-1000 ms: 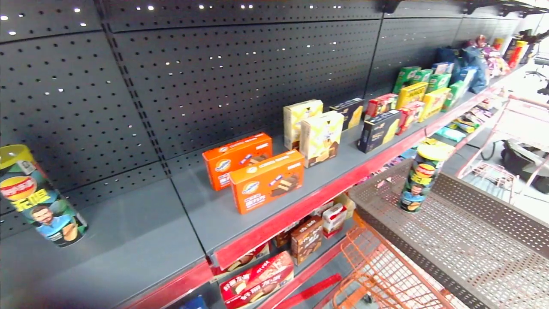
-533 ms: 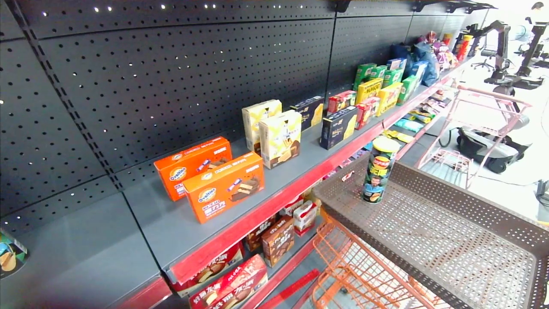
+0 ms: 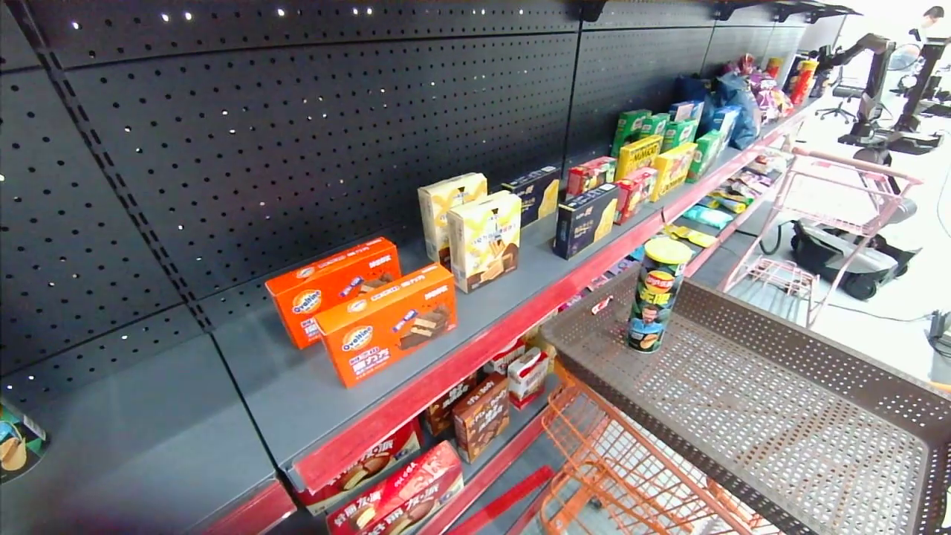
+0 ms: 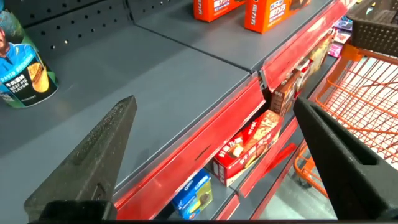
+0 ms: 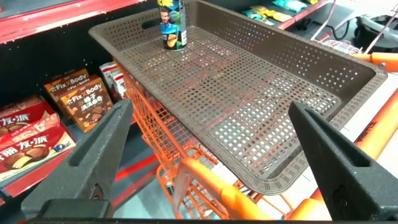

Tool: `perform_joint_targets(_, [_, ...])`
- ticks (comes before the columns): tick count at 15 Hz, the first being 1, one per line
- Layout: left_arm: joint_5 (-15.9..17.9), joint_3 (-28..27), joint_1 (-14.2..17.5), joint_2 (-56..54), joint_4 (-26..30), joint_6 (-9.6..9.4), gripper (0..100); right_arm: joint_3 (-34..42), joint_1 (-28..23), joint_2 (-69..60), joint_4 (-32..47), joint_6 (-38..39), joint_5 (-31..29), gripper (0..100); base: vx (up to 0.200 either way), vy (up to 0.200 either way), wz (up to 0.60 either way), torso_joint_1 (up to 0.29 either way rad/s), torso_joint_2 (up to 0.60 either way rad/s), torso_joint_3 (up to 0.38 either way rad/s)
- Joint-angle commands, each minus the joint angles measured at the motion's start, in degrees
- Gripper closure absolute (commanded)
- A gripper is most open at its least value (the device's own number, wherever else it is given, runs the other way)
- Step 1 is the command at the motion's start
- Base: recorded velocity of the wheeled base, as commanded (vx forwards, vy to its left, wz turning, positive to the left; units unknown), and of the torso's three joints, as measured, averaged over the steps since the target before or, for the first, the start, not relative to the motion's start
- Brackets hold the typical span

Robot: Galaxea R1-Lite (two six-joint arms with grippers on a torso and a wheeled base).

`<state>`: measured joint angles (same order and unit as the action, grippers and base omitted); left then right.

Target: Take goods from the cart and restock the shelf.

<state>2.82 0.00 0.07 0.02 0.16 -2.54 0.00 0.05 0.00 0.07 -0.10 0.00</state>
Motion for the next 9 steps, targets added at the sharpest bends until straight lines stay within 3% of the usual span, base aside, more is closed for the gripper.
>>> perform_joint_targets(1, [0.0,0.0,0.0,0.0,0.0,-0.01,0,0.0,0.0,0.0,0.0,0.0,0.0,0,0.0,0.0,0.0,0.0,0.0,0.0])
perform_joint_targets(6, [0.0,0.0,0.0,0.0,0.0,0.07,0,-0.6,0.2,0.1,0.1,-1.2,0.1,0,0.0,0.0,0.0,0.0,0.0,0.0])
perform_joint_targets(7, [0.1,0.0,0.0,0.0,0.0,-0.1,0,-13.3,0.0,7.0,2.7,-1.6,0.5,0,0.0,0.0,0.0,0.0,0.0,0.0])
perform_joint_targets(8, [0.0,0.0,0.0,0.0,0.0,0.07,0,-21.5,0.6,19.0,7.0,-0.9,2.1,0,0.0,0.0,0.0,0.0,0.0,0.0])
perform_joint_targets(9, [0.0,0.0,0.0,0.0,0.0,-0.01,0,-27.9,0.6,25.0,5.6,1.3,3.4,0,0.0,0.0,0.0,0.0,0.0,0.0])
